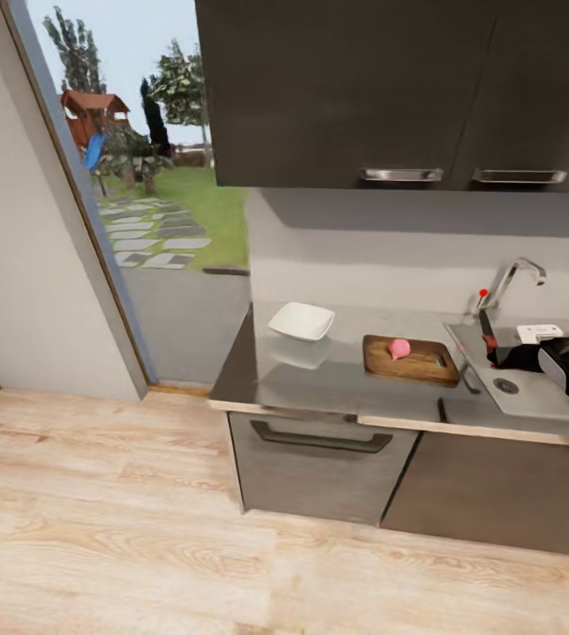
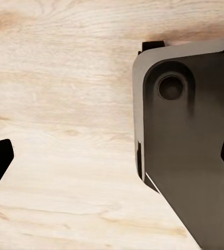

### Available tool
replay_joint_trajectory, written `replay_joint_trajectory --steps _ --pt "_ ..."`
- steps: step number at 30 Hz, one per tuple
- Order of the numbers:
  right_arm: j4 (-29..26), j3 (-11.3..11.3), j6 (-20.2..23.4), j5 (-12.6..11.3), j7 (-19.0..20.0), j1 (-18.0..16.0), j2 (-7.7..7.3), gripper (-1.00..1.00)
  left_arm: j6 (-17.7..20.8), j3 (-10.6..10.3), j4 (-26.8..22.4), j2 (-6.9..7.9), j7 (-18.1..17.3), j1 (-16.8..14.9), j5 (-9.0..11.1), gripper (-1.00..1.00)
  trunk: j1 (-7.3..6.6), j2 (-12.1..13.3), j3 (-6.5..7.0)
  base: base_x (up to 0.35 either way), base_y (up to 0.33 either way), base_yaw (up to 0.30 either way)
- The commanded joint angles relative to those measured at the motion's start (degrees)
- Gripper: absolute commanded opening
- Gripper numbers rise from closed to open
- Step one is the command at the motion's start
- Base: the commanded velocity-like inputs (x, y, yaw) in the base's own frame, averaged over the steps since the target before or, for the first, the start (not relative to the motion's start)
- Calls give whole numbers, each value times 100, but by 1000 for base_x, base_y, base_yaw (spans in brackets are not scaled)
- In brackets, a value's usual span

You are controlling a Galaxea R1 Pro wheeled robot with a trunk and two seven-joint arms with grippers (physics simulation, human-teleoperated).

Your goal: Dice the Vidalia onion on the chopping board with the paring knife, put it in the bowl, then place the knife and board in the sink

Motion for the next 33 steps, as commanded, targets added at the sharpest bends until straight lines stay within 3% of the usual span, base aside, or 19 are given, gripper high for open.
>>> replay_joint_trajectory --steps 1,9,21,23,25,30,33 --pt "-12 6 25 59 33 -6 -2 -100 -41 -49 22 -2 -2 -10 58 100 3 -13 -12 -48 316 0" --pt "-36 -1 25 59 25 -6 4 -100 -49 -49 16 -4 -2 -9 58 100 3 -13 -12 -11 317 0" --pt "-830 21 215 163 -16 -6 80 -100 -61 -49 15 -31 -2 -9 58 100 3 -13 -12 8 314 0" --pt "-1174 58 454 492 -272 -6 226 -100 -66 -49 15 -43 -2 -9 58 100 3 -13 -12 39 131 0" --pt "-1428 133 566 1168 -932 -6 500 -100 -70 -49 15 -53 -2 -9 58 100 3 -13 -12 9 32 0" --pt "-1493 168 592 1682 -1716 -6 828 -100 -78 -49 8 -58 -2 -10 58 100 3 -13 -12 3 9 0" --pt "-1491 258 593 2307 -2475 -6 1113 -100 -83 -49 6 -82 -2 -10 58 100 3 -13 -12 0 0 0"
